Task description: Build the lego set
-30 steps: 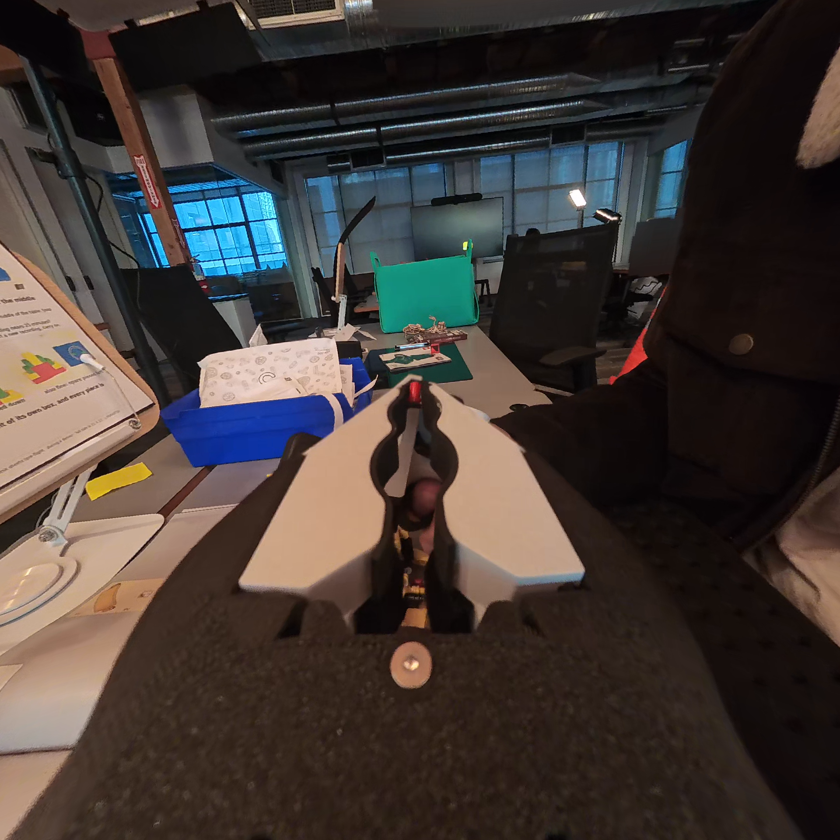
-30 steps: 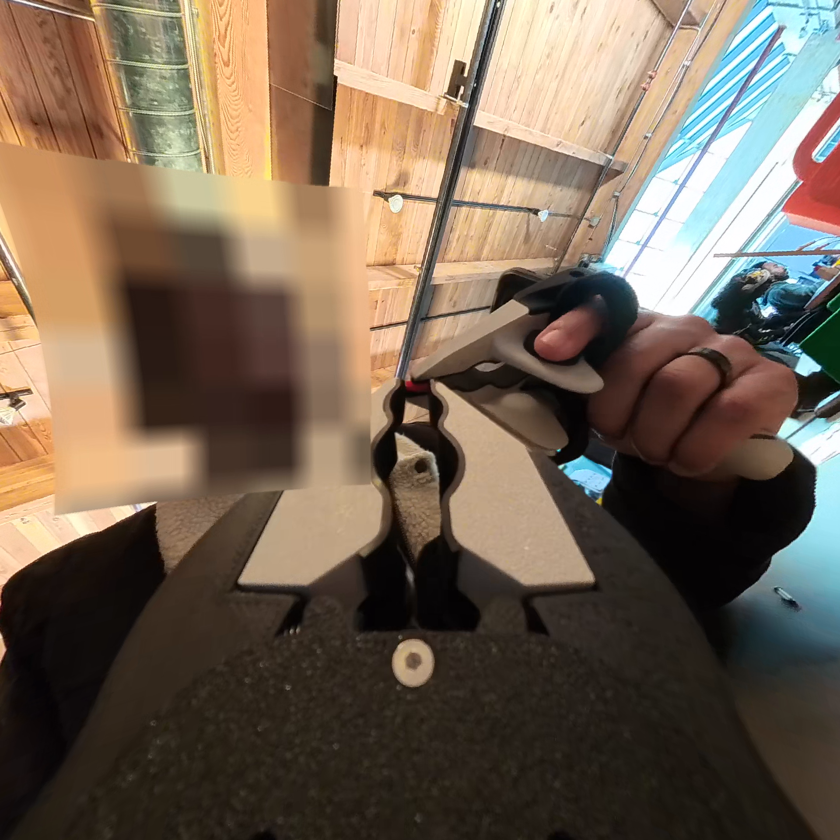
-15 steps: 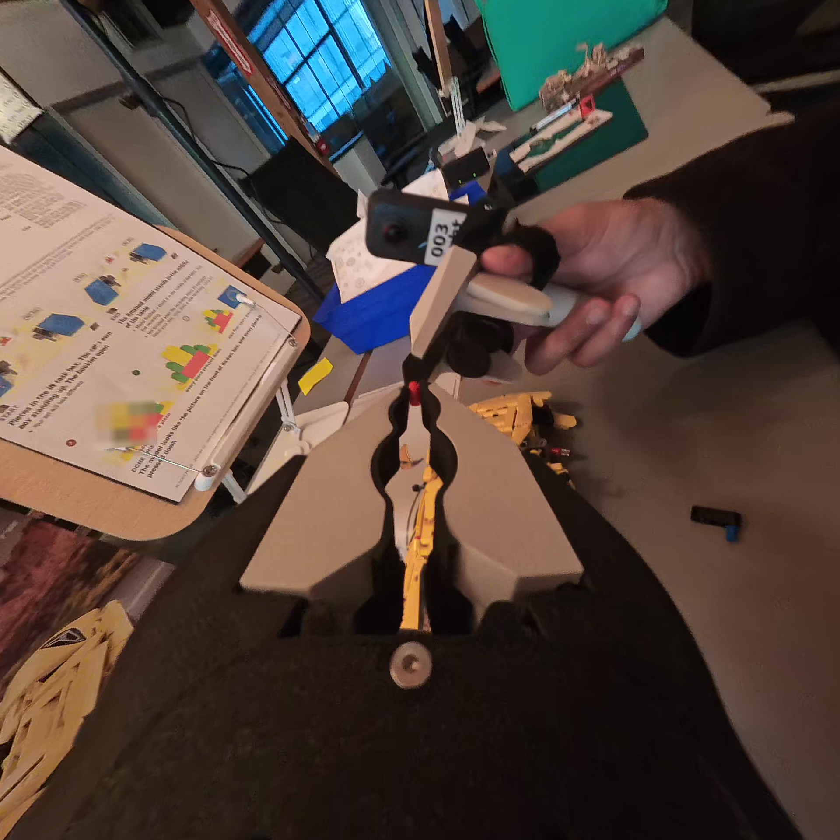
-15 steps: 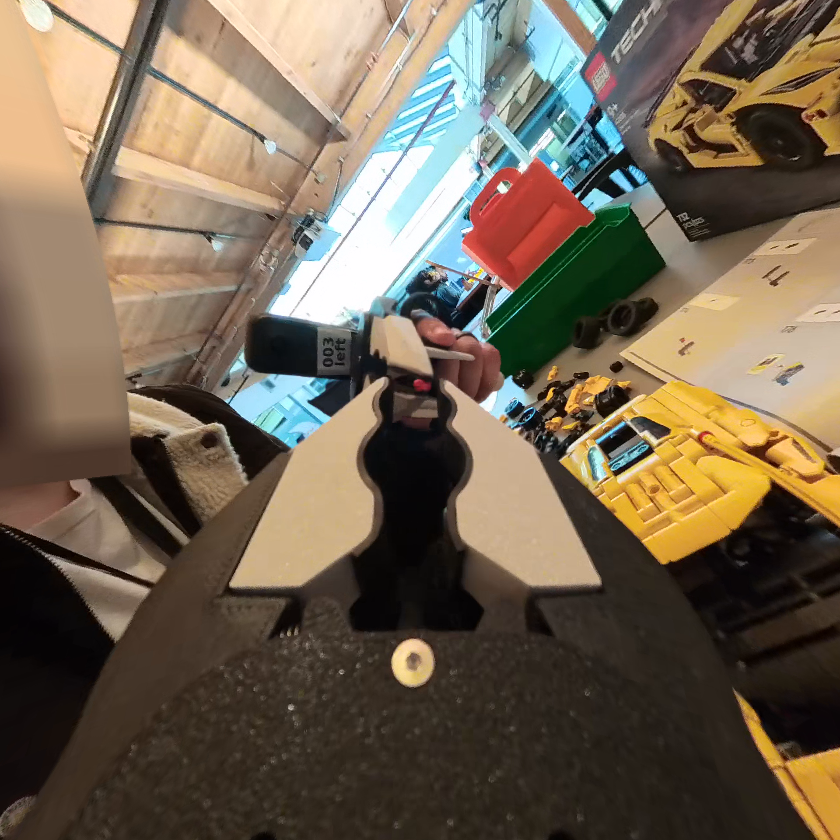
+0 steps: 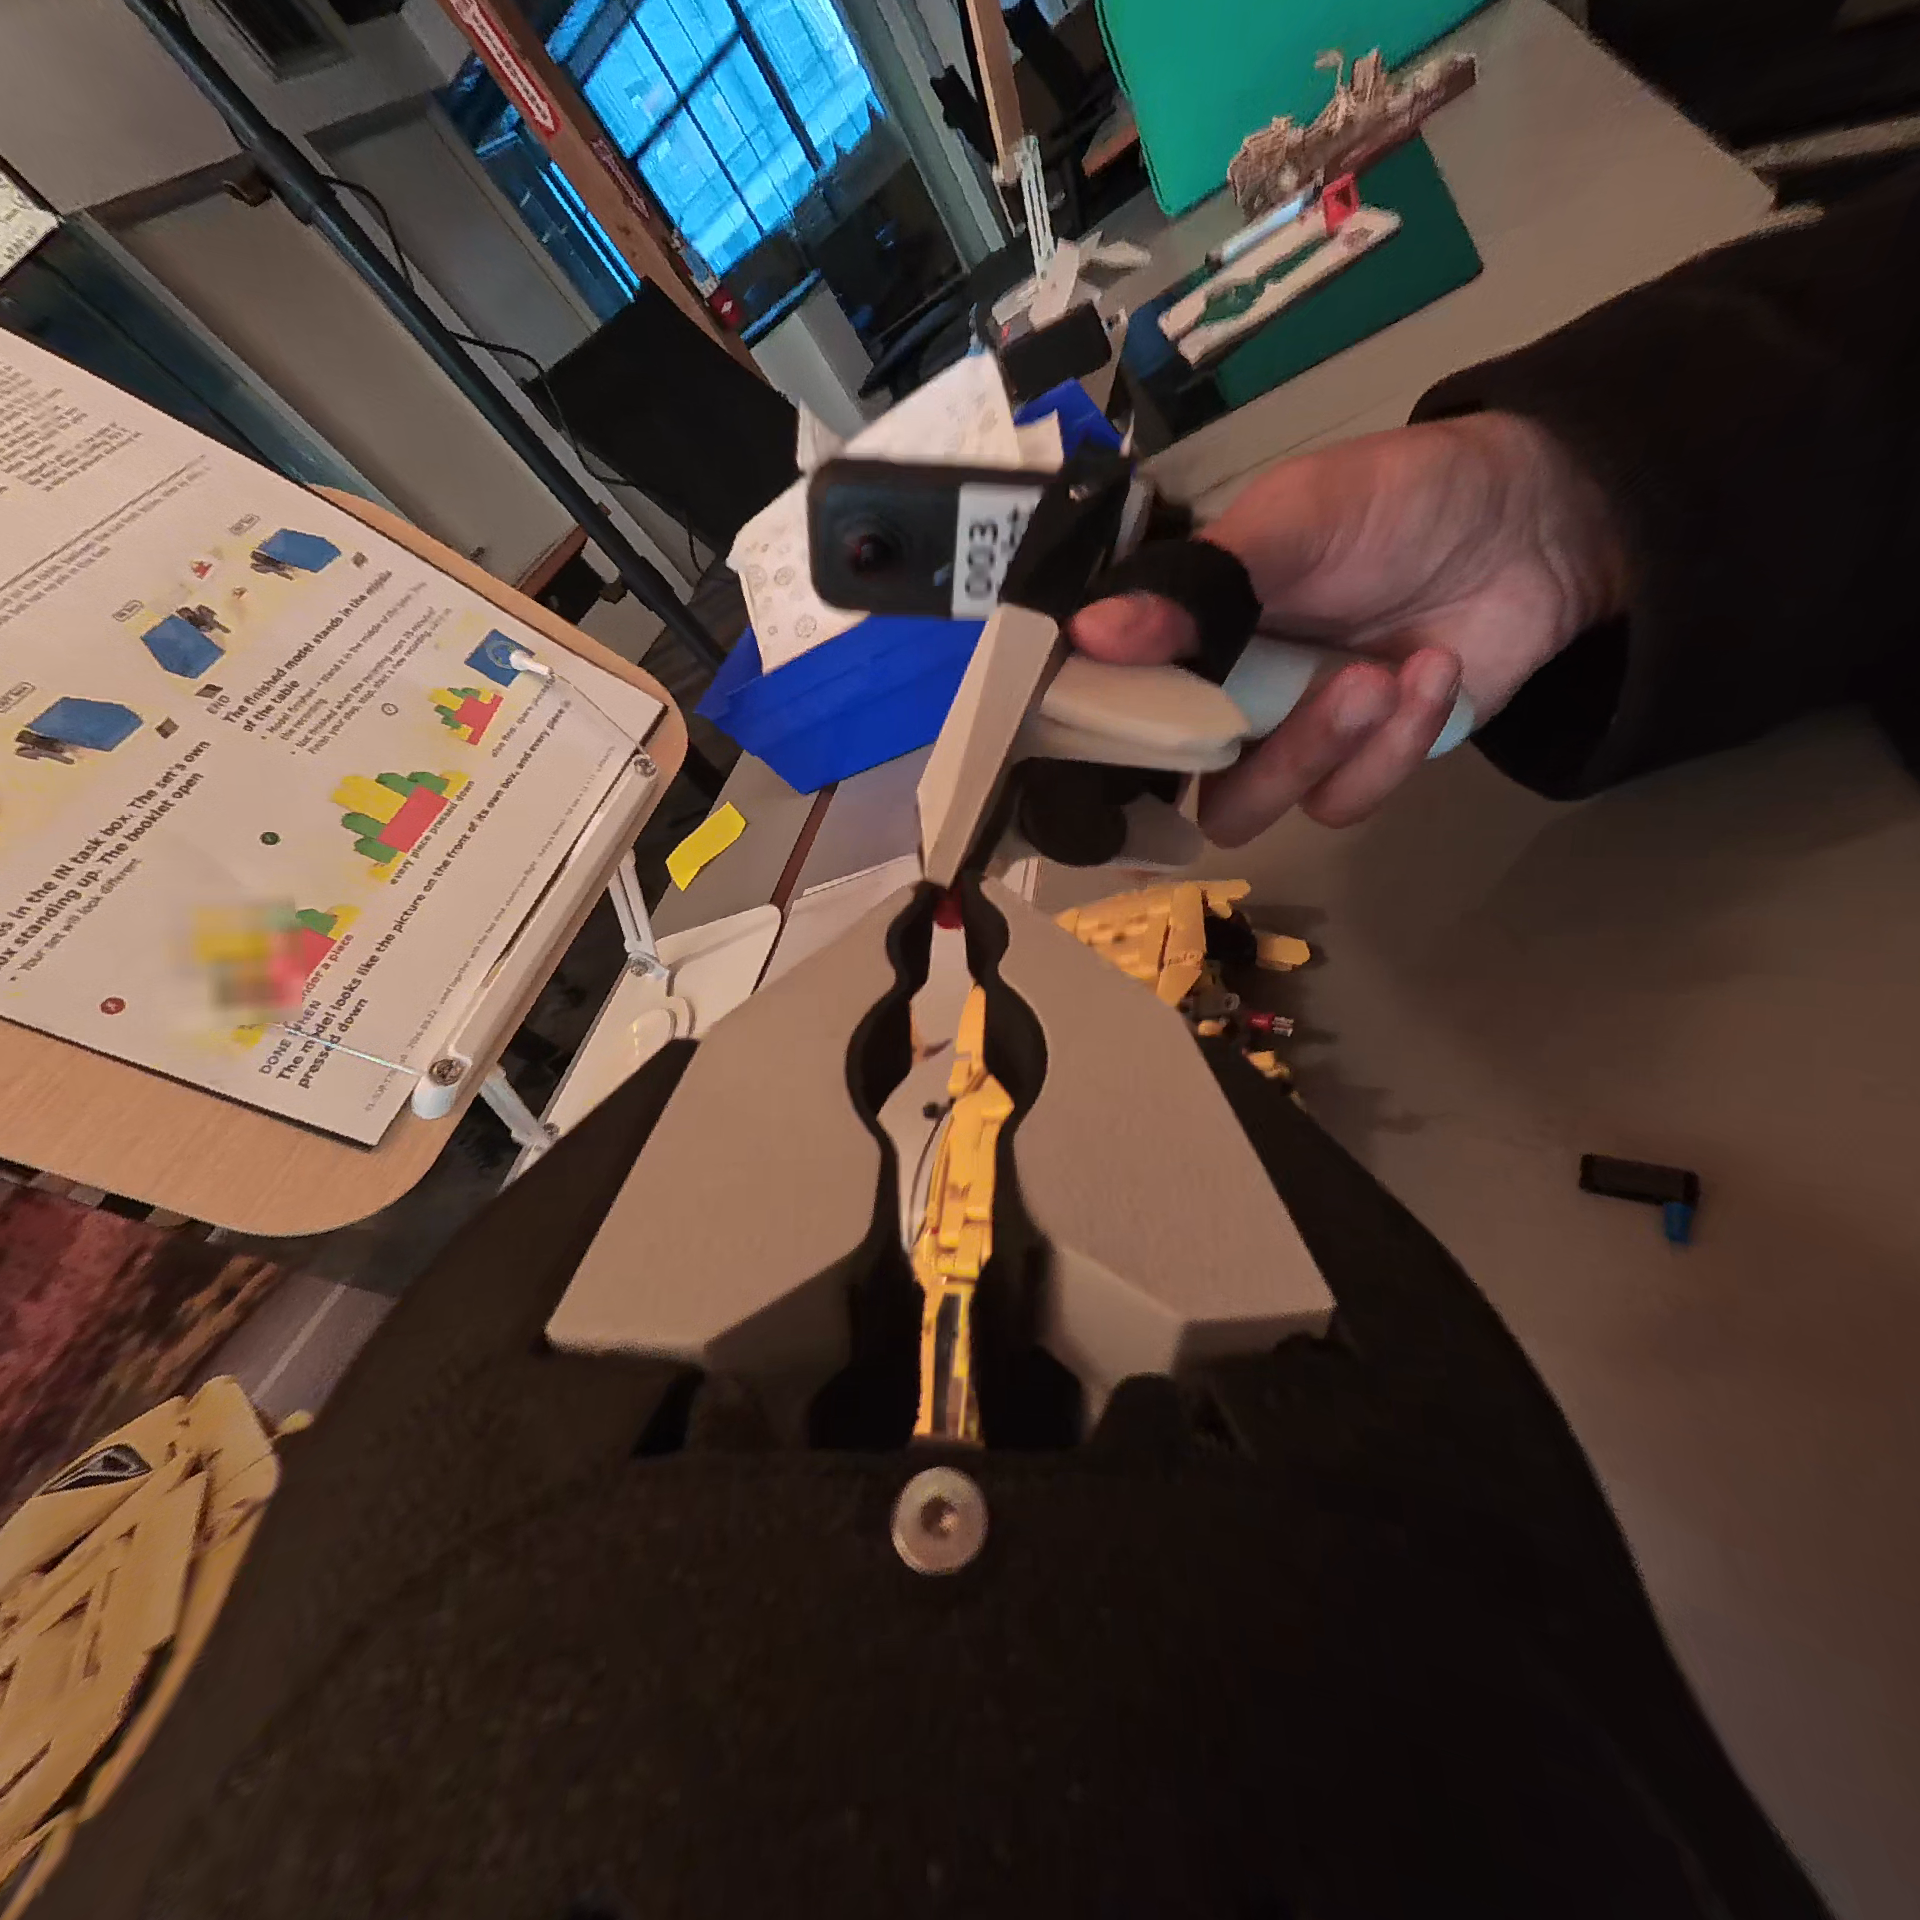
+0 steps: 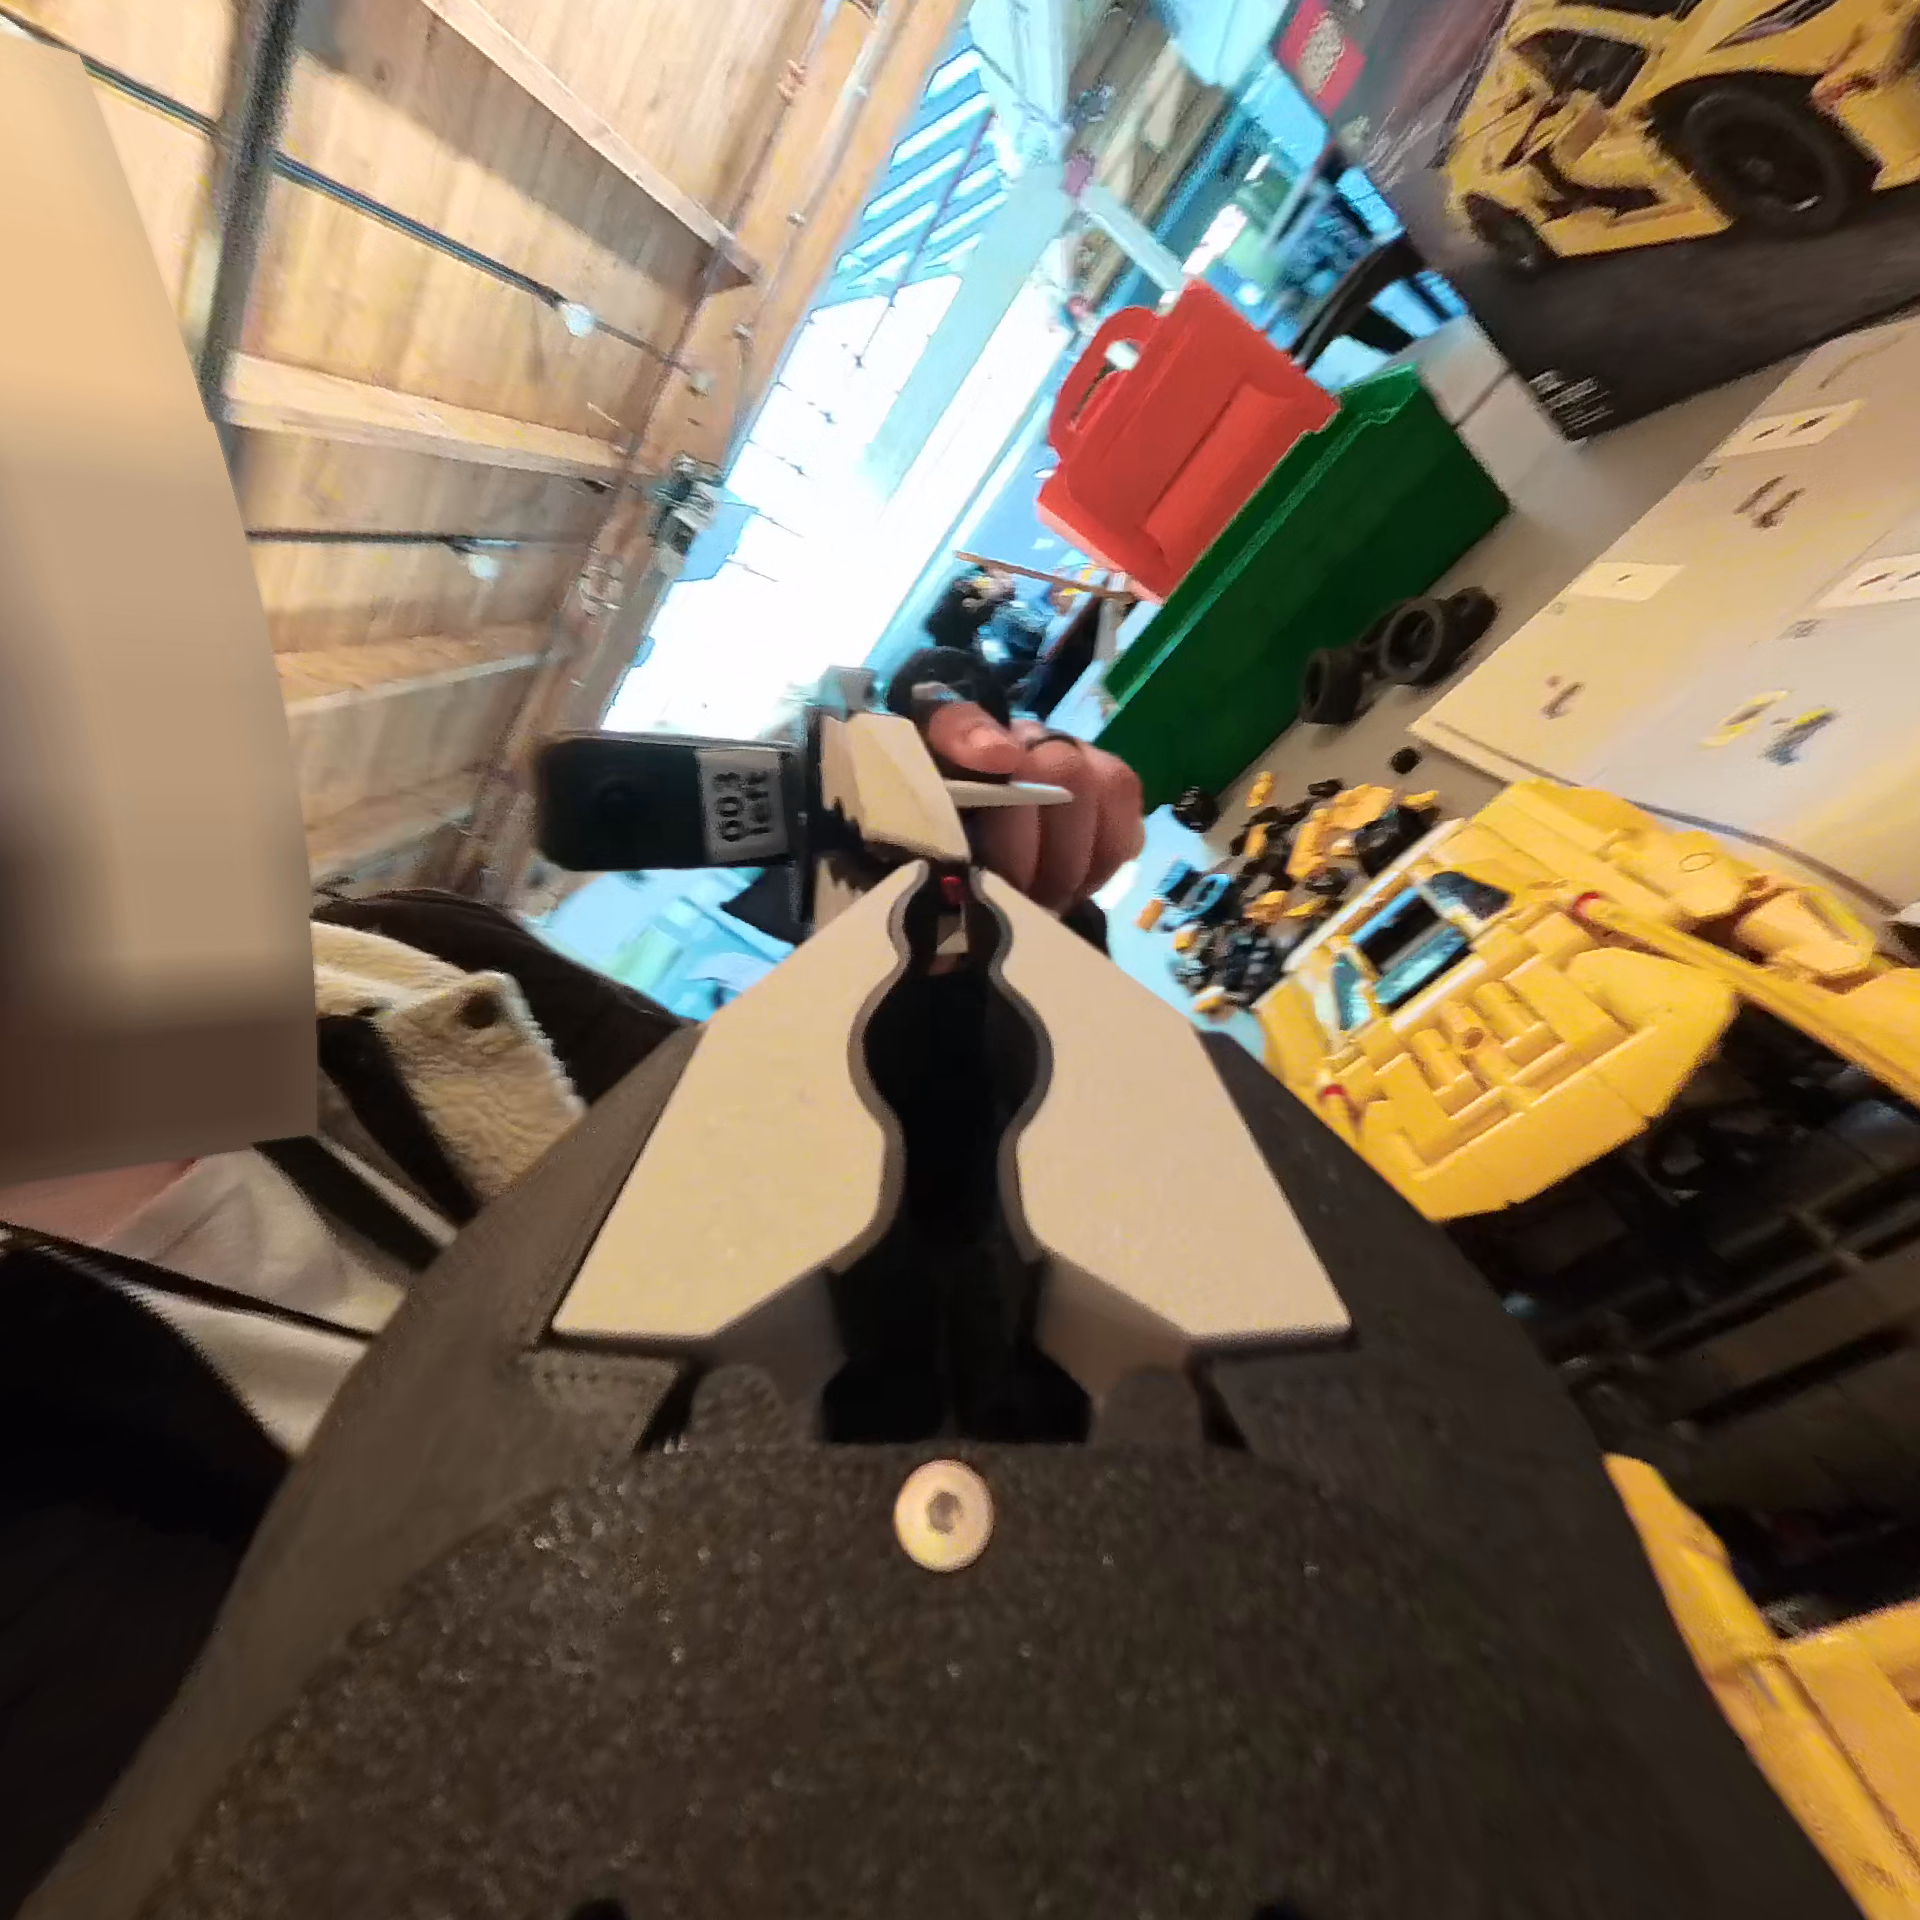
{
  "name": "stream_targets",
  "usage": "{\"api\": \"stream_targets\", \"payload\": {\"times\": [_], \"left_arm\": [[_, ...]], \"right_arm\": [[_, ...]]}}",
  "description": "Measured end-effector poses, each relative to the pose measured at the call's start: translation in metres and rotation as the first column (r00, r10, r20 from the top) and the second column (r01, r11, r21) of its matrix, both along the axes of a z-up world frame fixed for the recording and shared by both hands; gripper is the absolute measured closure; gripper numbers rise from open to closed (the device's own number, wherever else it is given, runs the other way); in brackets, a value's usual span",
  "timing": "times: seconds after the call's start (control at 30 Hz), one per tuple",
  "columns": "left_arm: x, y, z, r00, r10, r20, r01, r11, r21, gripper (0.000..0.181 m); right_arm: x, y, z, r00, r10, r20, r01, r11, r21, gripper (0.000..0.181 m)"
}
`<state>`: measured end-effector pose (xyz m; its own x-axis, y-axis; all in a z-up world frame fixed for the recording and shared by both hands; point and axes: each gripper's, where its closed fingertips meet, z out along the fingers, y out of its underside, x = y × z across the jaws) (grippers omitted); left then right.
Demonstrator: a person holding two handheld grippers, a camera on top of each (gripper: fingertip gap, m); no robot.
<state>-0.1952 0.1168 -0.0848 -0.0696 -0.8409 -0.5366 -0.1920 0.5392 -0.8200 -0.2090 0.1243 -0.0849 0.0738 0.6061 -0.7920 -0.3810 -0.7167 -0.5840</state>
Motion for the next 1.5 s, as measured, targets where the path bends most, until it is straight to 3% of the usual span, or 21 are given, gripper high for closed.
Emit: {"api": "stream_targets", "payload": {"times": [0.23, 0.6, 1.5], "left_arm": [[-0.004, -0.018, 0.023, 0.989, -0.064, 0.130, 0.081, 0.988, -0.131, 0.176], [-0.009, -0.017, 0.024, 0.989, -0.092, 0.118, 0.120, 0.958, -0.261, 0.168], [-0.008, -0.015, 0.021, 0.988, -0.087, 0.126, 0.114, 0.967, -0.227, 0.176]], "right_arm": [[-0.004, -0.018, 0.022, 0.946, 0.183, -0.267, -0.193, 0.981, -0.012, 0.179], [-0.001, -0.016, 0.022, 0.950, 0.169, -0.261, -0.177, 0.984, -0.005, 0.179], [-0.004, -0.017, 0.020, 0.951, 0.171, -0.259, -0.180, 0.984, -0.012, 0.179]]}}
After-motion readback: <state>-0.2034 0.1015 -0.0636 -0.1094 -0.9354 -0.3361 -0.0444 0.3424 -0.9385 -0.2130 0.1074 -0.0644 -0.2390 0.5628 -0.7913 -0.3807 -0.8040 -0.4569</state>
